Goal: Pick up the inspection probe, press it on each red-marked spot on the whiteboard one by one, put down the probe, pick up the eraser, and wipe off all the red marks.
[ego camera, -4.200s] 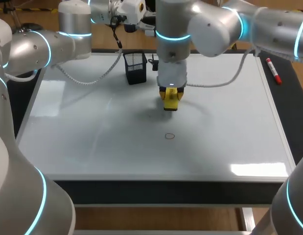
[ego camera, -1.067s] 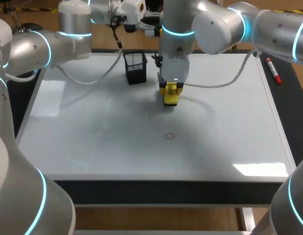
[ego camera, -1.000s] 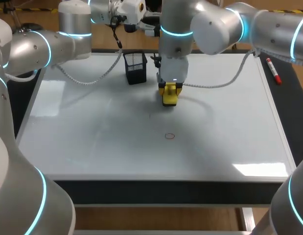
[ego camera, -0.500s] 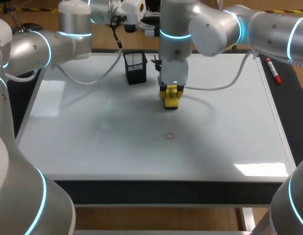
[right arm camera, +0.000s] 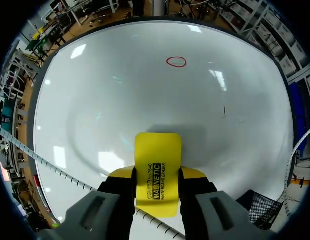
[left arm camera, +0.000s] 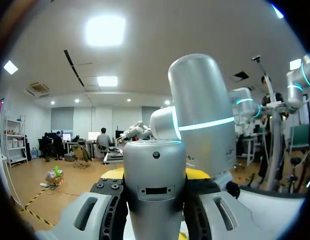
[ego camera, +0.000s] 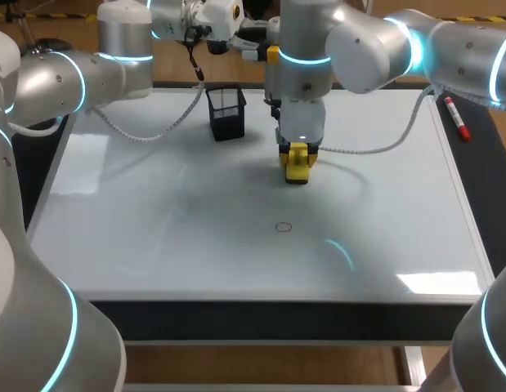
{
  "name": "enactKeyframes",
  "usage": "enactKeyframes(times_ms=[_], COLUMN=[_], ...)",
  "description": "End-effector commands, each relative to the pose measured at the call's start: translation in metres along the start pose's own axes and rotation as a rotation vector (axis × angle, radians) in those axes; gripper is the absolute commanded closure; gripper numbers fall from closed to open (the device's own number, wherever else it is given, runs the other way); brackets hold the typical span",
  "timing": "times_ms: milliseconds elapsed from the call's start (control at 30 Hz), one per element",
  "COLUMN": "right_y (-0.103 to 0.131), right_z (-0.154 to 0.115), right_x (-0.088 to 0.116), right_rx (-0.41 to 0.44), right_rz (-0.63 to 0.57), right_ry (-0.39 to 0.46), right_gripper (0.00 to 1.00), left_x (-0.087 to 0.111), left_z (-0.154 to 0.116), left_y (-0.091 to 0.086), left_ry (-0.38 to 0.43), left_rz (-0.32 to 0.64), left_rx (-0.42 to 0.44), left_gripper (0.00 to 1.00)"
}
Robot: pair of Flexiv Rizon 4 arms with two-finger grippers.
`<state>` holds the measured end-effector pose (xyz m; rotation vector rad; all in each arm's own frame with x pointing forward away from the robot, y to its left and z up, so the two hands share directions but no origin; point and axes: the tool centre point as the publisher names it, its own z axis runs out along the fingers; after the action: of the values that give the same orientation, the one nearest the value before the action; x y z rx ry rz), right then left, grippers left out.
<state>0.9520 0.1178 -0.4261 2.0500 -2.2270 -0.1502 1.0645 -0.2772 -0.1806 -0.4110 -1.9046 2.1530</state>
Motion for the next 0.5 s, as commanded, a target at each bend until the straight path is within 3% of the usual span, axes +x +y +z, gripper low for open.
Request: enactKeyframes(times_ms=[33,500], right_y=[0.004,0.011], right_z=[0.002,-0.001], right_x=[0.015,0.035], right_rx=[0.002,0.003], right_rz=[0.011,0.056], right_ry=[-0.003,0.014], right_gripper=[1.0,1.0], left_x=[-0.001,-0.001], left_z=[0.0,0.0], left_y=[-0.002,-0.002], left_ry=[0.004,0.004], left_rz=[-0.001,-0.001], left_rx=[-0.003,-0.003], left_gripper=[1.0,1.0])
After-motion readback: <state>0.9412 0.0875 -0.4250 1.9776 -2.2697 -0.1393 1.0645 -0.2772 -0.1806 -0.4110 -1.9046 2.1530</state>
